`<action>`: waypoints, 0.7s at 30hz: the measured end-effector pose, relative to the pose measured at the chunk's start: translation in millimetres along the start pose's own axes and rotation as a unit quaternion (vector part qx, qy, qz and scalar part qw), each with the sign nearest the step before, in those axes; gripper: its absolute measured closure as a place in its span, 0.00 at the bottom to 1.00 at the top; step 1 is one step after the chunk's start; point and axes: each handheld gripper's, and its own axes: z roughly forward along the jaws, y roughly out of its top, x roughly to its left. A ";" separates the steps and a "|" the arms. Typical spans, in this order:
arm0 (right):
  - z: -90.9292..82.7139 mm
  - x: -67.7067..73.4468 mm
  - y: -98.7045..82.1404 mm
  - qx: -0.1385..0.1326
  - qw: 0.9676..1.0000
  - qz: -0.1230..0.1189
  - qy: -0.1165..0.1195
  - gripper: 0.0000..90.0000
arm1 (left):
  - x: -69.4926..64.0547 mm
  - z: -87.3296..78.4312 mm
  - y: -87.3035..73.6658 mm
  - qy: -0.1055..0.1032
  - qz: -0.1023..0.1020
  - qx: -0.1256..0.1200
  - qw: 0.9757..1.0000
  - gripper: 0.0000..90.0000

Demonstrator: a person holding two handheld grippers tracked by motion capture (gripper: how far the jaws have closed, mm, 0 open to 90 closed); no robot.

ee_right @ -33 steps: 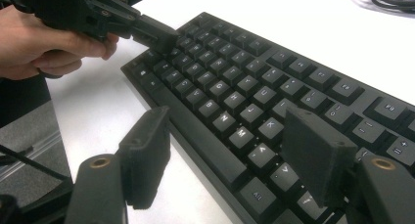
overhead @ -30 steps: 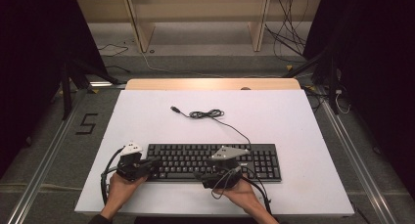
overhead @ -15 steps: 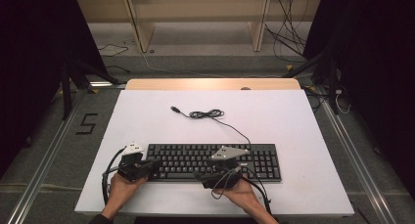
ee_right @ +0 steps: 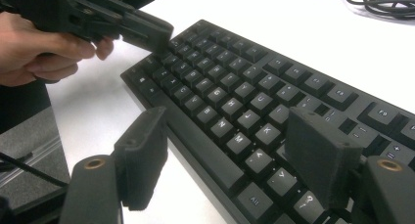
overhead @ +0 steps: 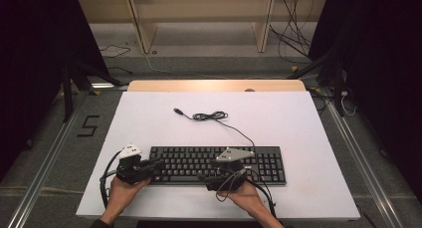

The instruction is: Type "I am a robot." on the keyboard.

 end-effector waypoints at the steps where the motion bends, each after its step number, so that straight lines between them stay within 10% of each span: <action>1: 0.3 0.0 0.2 0.001 1.000 0.000 0.000 0.37 | -0.6 -1.5 0.0 -0.003 0.000 -0.001 1.000 0.80; 21: 11.8 -5.5 2.0 0.014 1.000 0.006 -0.014 0.65 | -12.4 -5.5 -2.5 -0.027 0.007 -0.009 1.000 0.50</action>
